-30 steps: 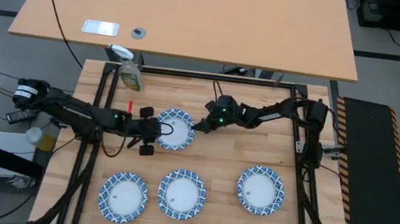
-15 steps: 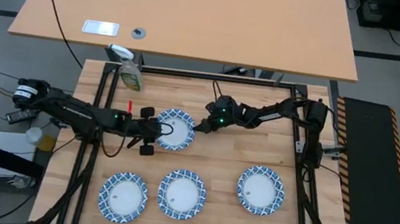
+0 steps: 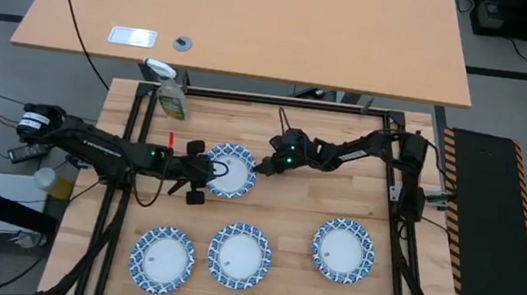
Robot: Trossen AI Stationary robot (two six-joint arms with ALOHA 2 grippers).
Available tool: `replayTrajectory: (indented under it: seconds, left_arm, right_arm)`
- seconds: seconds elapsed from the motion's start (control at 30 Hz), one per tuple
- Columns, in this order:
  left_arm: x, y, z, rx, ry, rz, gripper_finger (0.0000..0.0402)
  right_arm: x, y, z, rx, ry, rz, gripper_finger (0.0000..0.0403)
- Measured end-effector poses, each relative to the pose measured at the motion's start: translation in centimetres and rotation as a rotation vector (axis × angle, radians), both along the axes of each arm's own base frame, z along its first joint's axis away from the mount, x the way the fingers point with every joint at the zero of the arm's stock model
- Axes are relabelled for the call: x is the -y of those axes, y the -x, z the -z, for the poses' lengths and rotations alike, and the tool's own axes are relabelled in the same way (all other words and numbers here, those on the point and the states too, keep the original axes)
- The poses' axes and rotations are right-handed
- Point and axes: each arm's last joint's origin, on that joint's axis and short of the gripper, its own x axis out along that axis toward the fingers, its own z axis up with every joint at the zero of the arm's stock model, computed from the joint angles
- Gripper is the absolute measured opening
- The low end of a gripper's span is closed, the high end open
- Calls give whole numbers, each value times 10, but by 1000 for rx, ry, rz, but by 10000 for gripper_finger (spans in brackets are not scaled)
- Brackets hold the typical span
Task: Nest bowls inside each other
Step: Stack the white bowl on top of the stacked white bowl
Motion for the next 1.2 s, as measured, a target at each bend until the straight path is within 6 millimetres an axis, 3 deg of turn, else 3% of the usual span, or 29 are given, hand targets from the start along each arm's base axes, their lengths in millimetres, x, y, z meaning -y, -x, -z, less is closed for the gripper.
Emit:
replayTrajectory:
  seconds: [0.3,0.57,0.93,1.03,1.2]
  left_arm:
    - [1,0,0,4,2,2,104]
    - [1,0,0,2,3,4,104]
    - [2,0,-1,7,2,8,104]
    - [6,1,-9,36,-3,33,104]
    - [16,0,-47,159,-16,99,104]
  right_arm:
    - [0,-29,6,57,-20,-95,158]
    - [8,-30,5,59,0,-95,152]
    - [10,-28,6,67,25,-151,86]
    - [9,-27,2,80,34,-185,74]
    - [12,-23,-10,87,66,-202,60]
